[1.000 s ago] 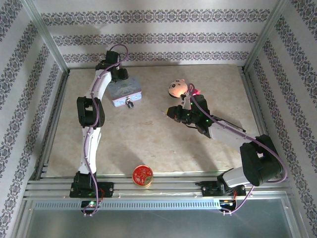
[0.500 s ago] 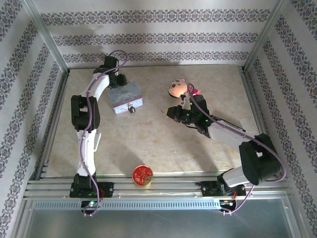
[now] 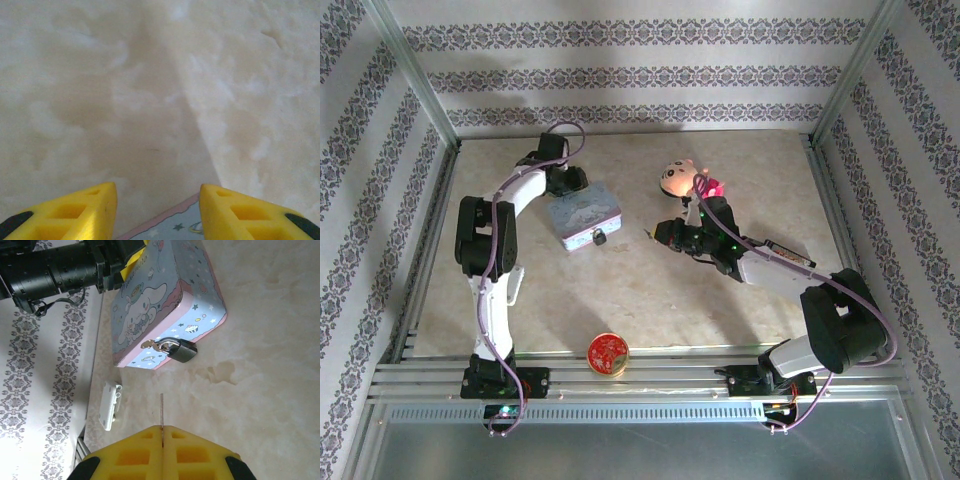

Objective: Unlock a padlock with a key

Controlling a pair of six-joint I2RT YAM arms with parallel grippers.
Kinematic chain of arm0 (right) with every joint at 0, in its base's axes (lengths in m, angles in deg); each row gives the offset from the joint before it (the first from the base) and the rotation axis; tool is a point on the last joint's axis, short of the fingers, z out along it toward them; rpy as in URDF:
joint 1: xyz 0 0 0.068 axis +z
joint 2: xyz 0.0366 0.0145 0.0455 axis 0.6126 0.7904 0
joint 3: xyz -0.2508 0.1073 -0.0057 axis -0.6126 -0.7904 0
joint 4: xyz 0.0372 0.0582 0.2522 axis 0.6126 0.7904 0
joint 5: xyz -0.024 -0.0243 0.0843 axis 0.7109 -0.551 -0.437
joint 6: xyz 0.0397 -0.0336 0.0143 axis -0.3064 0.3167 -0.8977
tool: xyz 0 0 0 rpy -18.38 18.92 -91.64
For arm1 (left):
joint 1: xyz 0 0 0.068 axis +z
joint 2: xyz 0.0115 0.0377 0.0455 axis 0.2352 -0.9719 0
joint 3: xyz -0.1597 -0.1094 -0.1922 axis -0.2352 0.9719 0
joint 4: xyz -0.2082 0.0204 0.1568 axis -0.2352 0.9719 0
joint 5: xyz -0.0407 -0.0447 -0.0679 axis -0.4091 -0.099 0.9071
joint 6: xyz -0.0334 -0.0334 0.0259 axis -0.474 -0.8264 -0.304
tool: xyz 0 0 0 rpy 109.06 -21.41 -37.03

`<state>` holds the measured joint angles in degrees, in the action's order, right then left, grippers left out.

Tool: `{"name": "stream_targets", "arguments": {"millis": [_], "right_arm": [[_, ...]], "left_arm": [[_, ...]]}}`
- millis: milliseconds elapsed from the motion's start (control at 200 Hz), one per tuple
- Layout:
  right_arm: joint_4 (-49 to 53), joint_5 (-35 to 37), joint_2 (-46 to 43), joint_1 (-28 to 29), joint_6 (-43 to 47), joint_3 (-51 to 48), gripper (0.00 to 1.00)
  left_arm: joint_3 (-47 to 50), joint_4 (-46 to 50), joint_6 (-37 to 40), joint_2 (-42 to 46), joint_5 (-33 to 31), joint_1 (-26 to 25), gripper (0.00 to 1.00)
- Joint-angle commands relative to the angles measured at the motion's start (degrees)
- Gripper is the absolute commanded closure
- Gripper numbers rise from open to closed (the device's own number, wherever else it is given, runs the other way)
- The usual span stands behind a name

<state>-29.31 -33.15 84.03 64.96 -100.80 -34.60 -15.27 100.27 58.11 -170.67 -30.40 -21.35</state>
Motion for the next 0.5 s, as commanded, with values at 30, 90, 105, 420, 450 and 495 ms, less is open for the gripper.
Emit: {"name": "stream_targets", "arguments": {"millis": [30, 90, 105, 420, 450, 495], "right_arm": [[-1.1, 1.7, -0.3, 1.1, 1.0, -0.9, 1.0], [-1.2, 2.3, -0.7, 1.4, 0.9, -1.3, 1.0], [-1.2, 2.4, -0.8, 1.4, 0.9, -1.4, 1.0], [-1.3, 3.5, -1.1, 1.9, 0.7, -2.6, 1.0], [-1.3, 3.5, -1.1, 1.9, 0.7, -2.6, 1.0], [-1.3, 3.5, -1.1, 1.8, 0.8, -2.5, 1.0]], "left_arm": [[1.1, -3.0, -2.1, 2.5, 1.5, -2.3, 0.54], [2.2, -3.6, -2.6, 3.4, 0.8, -2.9, 0.54], [2.5, -3.8, -2.8, 3.6, 0.6, -3.1, 0.54], [6.2, -7.2, -3.8, 5.7, 3.3, -5.5, 0.54], [6.3, -7.5, -4.0, 5.8, 2.9, -5.6, 0.53], [6.4, -7.8, -4.3, 6.1, 2.1, -5.6, 0.53]]}}
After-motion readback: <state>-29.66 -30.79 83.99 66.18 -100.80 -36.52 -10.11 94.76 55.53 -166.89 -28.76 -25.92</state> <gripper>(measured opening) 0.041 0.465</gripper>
